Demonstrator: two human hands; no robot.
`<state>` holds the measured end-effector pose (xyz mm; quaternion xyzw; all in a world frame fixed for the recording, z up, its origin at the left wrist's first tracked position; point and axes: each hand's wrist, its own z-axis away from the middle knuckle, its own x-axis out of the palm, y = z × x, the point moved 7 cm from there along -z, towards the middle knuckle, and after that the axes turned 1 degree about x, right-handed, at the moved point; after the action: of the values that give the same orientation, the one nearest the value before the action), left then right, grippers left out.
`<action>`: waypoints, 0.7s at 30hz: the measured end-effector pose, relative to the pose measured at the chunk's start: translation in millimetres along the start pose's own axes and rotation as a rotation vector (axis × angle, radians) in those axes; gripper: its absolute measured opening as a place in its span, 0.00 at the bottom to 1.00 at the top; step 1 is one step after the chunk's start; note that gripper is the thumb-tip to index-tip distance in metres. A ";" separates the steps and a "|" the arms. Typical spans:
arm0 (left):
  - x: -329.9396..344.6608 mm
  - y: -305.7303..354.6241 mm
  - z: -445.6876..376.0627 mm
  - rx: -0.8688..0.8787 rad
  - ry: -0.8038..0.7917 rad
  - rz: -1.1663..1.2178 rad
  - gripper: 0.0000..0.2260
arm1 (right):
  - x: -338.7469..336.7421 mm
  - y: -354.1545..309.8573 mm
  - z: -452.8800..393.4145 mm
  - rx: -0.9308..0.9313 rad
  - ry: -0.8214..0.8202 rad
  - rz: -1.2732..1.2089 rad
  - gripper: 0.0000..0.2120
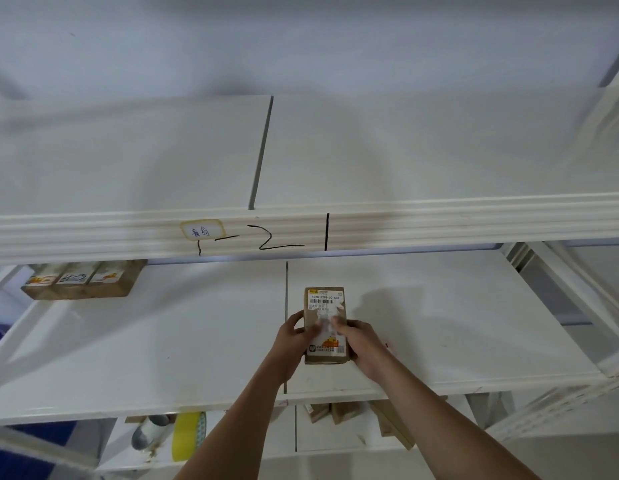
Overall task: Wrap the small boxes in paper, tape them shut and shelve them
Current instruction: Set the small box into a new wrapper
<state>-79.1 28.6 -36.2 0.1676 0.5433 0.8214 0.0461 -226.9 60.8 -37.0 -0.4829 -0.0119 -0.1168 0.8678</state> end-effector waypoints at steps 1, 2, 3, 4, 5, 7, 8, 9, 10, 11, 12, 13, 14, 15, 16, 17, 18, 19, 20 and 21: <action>-0.3 0.3 0.2 0.006 -0.008 -0.004 0.24 | 0.4 -0.2 0.6 -0.015 -0.008 -0.027 0.16; -0.6 0.6 0.8 0.011 -0.015 -0.005 0.25 | 0.3 -1.2 1.5 -0.031 -0.007 -0.044 0.16; -0.7 0.7 1.6 0.015 -0.024 -0.009 0.26 | 0.2 -2.5 3.5 -0.043 -0.005 -0.059 0.16; -0.9 1.4 2.6 0.022 -0.033 -0.003 0.27 | 0.7 -3.4 5.2 -0.052 -0.010 -0.069 0.16; -1.0 2.2 3.8 0.025 -0.040 0.000 0.27 | 1.4 -3.6 6.9 -0.057 -0.021 -0.077 0.16; -1.3 2.3 4.7 0.029 -0.053 0.006 0.26 | 1.9 -2.8 8.1 -0.062 -0.045 -0.066 0.17; -1.7 2.0 4.5 0.029 -0.054 0.009 0.26 | 2.0 -2.5 7.9 -0.062 -0.052 -0.057 0.17; -1.6 1.9 4.6 0.025 -0.055 0.006 0.25 | 1.6 -2.3 7.5 -0.060 -0.051 -0.052 0.18; -1.5 1.4 4.0 0.022 -0.056 0.010 0.25 | 0.7 -2.2 6.3 -0.057 -0.043 -0.047 0.19; -1.3 1.0 3.5 0.020 -0.055 0.003 0.25 | -0.4 -2.7 6.1 -0.053 -0.027 -0.039 0.19; -1.8 0.7 2.7 0.021 -0.043 -0.005 0.25 | -2.1 -3.4 6.4 -0.046 -0.003 -0.023 0.20; -2.6 1.4 2.4 0.024 -0.013 -0.037 0.25 | -4.1 -4.3 7.4 -0.035 0.031 0.004 0.22; -5.3 2.1 1.8 0.030 0.036 -0.093 0.27 | -6.3 -5.0 8.4 -0.021 0.073 0.042 0.24; -8.3 3.4 1.2 0.038 0.092 -0.174 0.29 | -8.0 -6.4 10.7 -0.008 0.116 0.087 0.26; -11.1 5.2 1.2 0.048 0.140 -0.252 0.30 | -8.6 -8.2 12.7 -0.008 0.159 0.131 0.27; -10.4 7.9 1.8 0.062 0.162 -0.298 0.29 | -8.9 -11.2 15.5 -0.019 0.195 0.173 0.28; -7.4 10.0 2.6 0.069 0.163 -0.309 0.28 | -7.9 -13.7 17.4 -0.033 0.217 0.208 0.28; -3.2 10.9 3.5 0.056 0.150 -0.288 0.25 | -5.2 -16.4 19.8 -0.048 0.221 0.235 0.29; 0.8 9.8 4.2 0.010 0.133 -0.247 0.24 | -1.9 -18.0 21.1 -0.064 0.215 0.246 0.28; 5.0 6.4 4.7 -0.053 0.105 -0.201 0.24 | 1.5 -19.9 23.2 -0.076 0.209 0.249 0.25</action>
<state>-81.6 31.4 -27.5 0.0676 0.5370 0.8344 0.1044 -227.6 69.9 -7.8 -0.4984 0.1425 -0.0584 0.8532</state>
